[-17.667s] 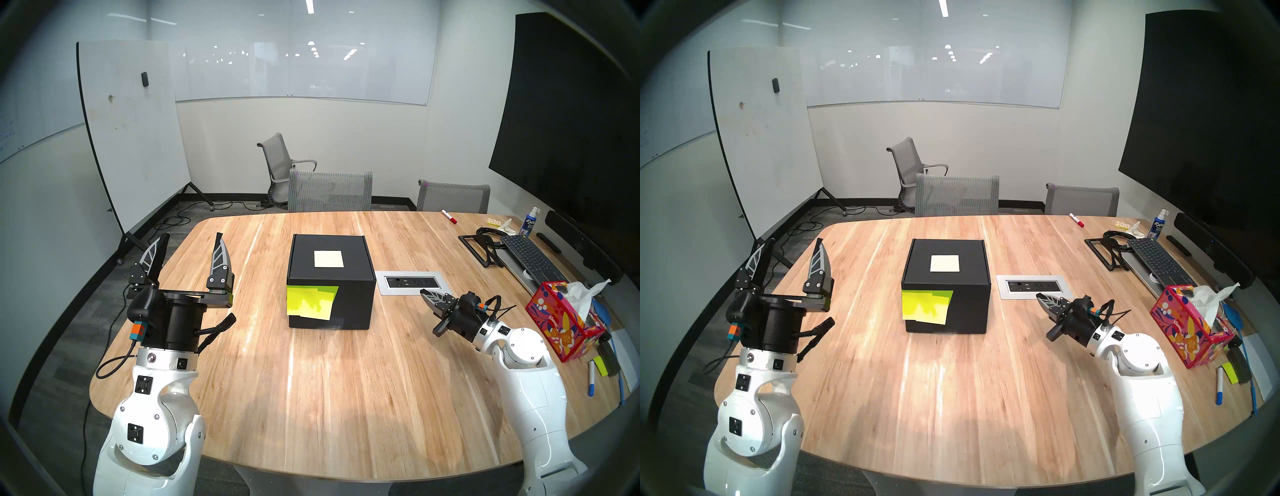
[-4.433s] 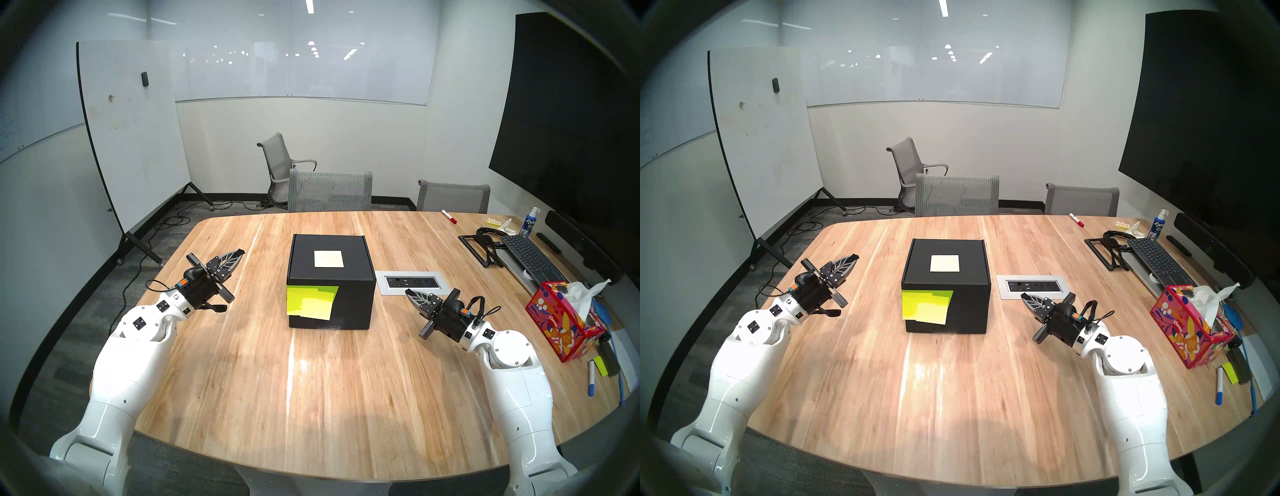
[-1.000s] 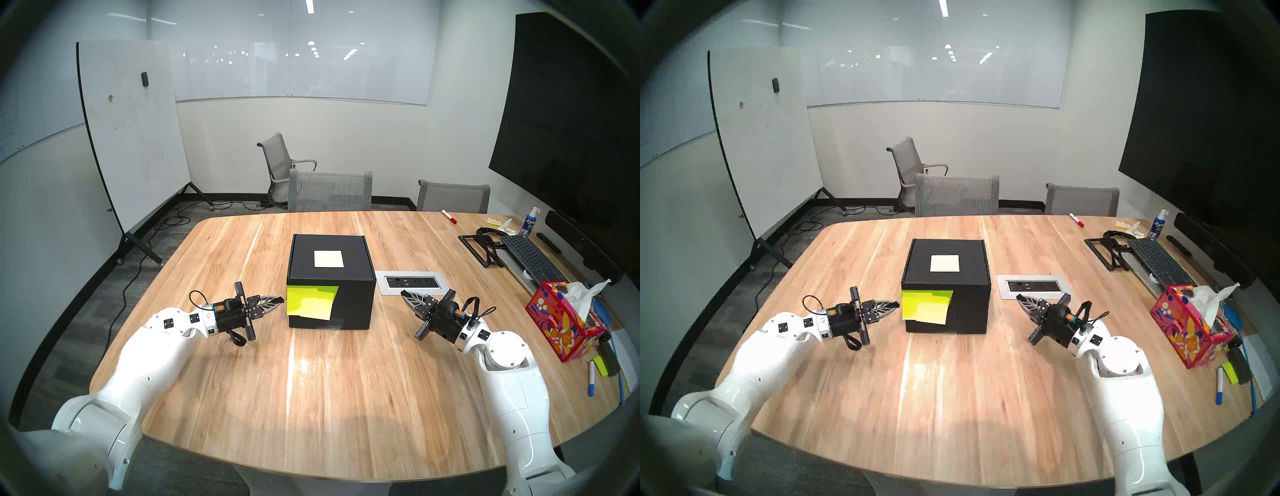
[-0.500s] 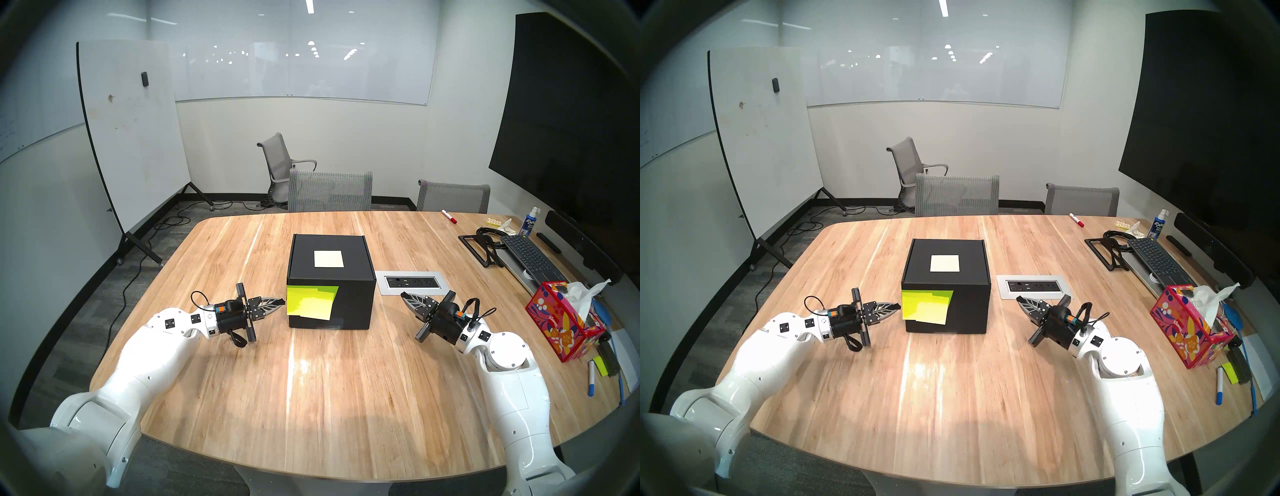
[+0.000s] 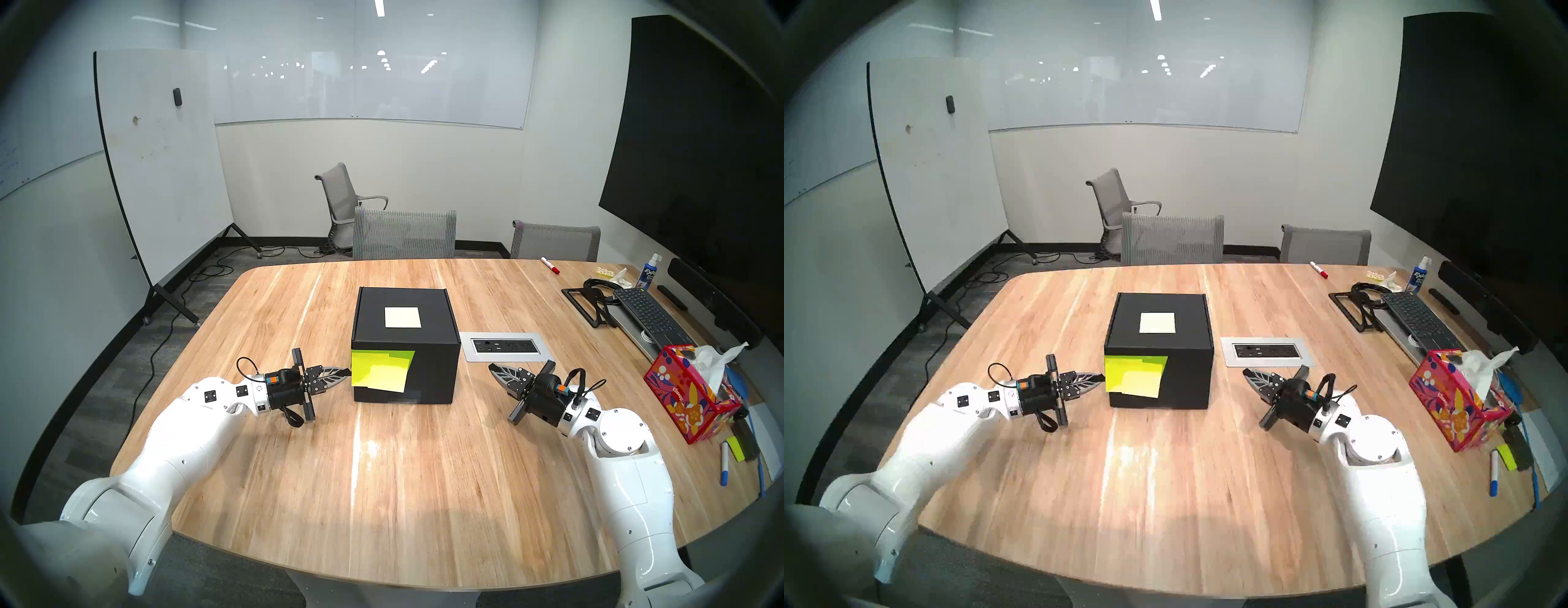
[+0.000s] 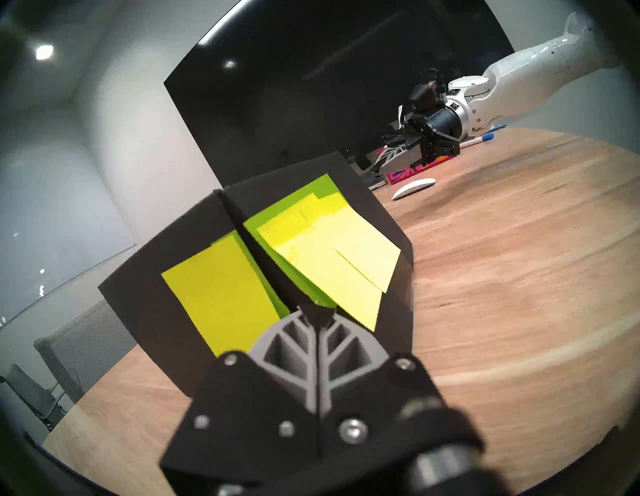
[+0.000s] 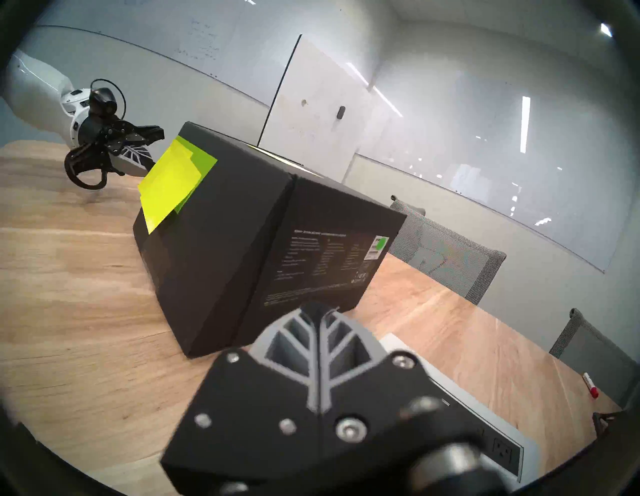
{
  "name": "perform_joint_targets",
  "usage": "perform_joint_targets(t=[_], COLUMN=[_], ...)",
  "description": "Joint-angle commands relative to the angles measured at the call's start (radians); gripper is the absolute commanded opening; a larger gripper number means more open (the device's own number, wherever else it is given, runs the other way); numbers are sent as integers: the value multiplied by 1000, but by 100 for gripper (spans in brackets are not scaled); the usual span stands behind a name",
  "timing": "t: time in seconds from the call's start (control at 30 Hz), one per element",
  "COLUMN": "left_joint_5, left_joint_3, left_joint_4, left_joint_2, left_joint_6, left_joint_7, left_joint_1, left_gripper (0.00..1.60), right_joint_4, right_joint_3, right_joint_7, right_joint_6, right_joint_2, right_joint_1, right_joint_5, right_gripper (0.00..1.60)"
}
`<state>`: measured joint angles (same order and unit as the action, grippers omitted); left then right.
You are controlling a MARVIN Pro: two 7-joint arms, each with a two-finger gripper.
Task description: Open the box and place the mouse inside
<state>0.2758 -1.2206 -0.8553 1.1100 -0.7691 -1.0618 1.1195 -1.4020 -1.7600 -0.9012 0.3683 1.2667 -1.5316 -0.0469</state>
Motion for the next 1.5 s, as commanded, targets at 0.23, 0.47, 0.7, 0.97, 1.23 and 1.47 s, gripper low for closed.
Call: perform_joint_targets(t=[0.23, 0.47, 0.7, 0.97, 1.23, 1.47], left_joint_5=[18, 21, 27, 32, 31, 31], left_joint_3=[10, 17, 21, 28, 39, 43], left_joint_4=[-21, -13, -20, -10, -3, -10], left_joint_2=[-4, -3, -10, -9, -4, -7], left_joint_6=[4, -4, -1, -2, 0, 6], left_joint_7=[-12, -12, -11, -14, -14, -14], left_joint_1=[-19, -21, -18, -23, -30, -30], left_gripper=[0, 0, 0, 0, 0, 0], right_joint_4=[-56, -69, -69, -42, -21, -13], right_joint_3=[2, 5, 5, 12, 15, 13], right_joint_7=[-5, -13, -12, -15, -13, -13], right_joint_6=[-1, -8, -17, -21, -15, -12], right_joint_2=[13, 14, 18, 15, 15, 17], right_joint_1=[-24, -25, -20, -1, 9, 11], right_joint_5=[-7, -12, -21, -35, -39, -37], right_gripper=[0, 0, 0, 0, 0, 0])
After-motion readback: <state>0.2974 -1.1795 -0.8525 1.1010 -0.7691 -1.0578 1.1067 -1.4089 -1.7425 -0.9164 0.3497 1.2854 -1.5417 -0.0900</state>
